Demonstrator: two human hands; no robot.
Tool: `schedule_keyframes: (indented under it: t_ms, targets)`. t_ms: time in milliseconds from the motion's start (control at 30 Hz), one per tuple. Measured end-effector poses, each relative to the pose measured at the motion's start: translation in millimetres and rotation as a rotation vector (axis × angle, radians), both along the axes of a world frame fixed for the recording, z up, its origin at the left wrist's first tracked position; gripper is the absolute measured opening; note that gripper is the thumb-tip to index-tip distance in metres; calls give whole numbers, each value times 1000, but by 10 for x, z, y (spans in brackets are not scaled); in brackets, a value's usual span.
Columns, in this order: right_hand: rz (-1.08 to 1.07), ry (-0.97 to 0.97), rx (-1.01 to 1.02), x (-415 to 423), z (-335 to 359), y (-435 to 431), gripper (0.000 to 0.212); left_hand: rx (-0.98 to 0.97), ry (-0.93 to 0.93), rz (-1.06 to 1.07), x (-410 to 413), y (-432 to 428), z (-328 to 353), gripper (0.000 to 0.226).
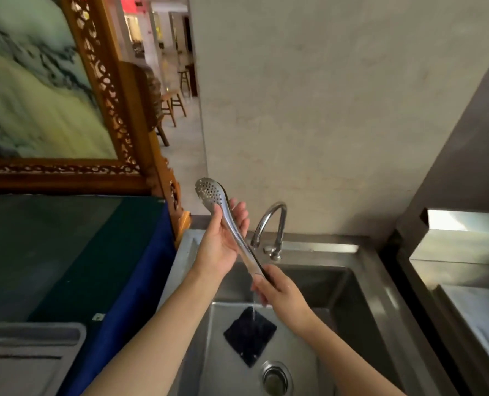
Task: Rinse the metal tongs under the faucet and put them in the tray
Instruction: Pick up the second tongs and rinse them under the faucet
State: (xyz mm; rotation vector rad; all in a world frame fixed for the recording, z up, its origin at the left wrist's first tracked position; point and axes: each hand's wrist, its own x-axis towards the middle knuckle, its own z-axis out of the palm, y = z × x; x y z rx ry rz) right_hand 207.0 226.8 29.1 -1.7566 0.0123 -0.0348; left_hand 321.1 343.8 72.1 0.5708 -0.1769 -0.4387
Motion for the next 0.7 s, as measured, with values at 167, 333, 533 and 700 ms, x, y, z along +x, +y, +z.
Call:
schedule_keyframes:
  t_ms: [167,333,533,700]
  targets:
    - [271,275,548,180,-326,62,34,64,66,69,142,198,-313,27]
    - [164,440,987,568,-825,-151,65,187,29,86,247,337,-763,28]
    - [-54,475,1131,1120,-1605,-380,72,433,123,125,225,197,-1689,32]
    - [-115,400,941,1516,-1996,-480,55,691,171,95,325,-274,-2312,27]
